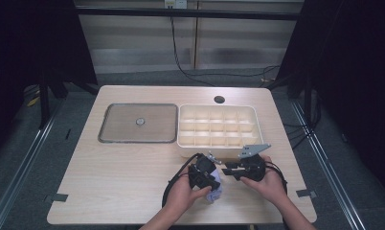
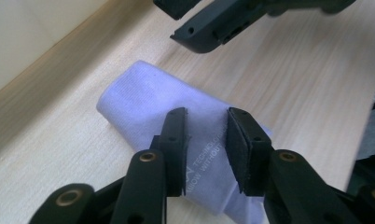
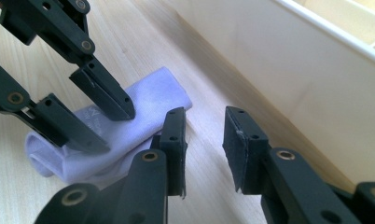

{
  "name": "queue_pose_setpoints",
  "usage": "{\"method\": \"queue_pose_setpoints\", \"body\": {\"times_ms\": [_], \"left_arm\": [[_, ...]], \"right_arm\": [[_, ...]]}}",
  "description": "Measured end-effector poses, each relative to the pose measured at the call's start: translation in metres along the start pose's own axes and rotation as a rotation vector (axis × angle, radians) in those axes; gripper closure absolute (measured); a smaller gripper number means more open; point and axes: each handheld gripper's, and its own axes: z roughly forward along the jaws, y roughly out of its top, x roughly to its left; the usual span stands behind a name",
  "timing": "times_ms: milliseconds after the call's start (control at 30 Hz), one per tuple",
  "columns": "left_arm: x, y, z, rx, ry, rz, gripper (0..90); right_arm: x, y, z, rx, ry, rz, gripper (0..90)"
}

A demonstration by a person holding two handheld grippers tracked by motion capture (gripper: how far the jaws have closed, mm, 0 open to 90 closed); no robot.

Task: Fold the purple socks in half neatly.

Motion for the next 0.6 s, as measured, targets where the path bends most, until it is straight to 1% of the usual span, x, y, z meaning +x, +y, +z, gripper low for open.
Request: {"method": "queue_pose_setpoints", "body": {"times_ms": [33, 100, 167, 200, 267, 333, 400, 467, 600], "left_arm": [[0.000, 0.001, 0.000, 0.014, 0.005, 0.004, 69.0], [0.000, 0.002, 0.000, 0.018, 0.005, 0.006, 68.9], [0.002, 0.002, 0.001, 0.000, -0.007, -0.011, 68.8], [0.003, 0.002, 0.001, -0.009, -0.011, -0.008, 68.7], [0.002, 0.001, 0.001, -0.025, -0.013, -0.018, 68.3], [0.003, 0.001, 0.001, -0.029, -0.022, -0.021, 67.5], [0.003, 0.002, 0.002, -0.029, -0.025, -0.022, 66.9], [0.002, 0.006, 0.006, -0.037, -0.030, -0.024, 67.0], [-0.001, 0.011, 0.009, -0.038, -0.031, -0.010, 66.5]], "right_arm": [[0.000, 0.000, 0.000, -0.001, 0.001, -0.001, 69.7], [0.000, -0.001, -0.001, -0.005, 0.000, 0.010, 69.7], [-0.001, 0.000, -0.002, -0.004, -0.005, 0.004, 69.5], [0.000, 0.000, -0.003, -0.005, -0.005, 0.008, 69.3], [-0.001, 0.001, -0.004, -0.007, -0.009, 0.005, 69.0], [-0.001, 0.001, -0.005, -0.004, -0.005, 0.011, 68.7], [-0.002, 0.002, -0.005, 0.006, -0.012, 0.010, 68.2], [-0.002, 0.003, -0.005, 0.005, -0.011, 0.010, 68.0], [-0.004, 0.005, -0.006, 0.002, -0.014, 0.015, 67.9]]}}
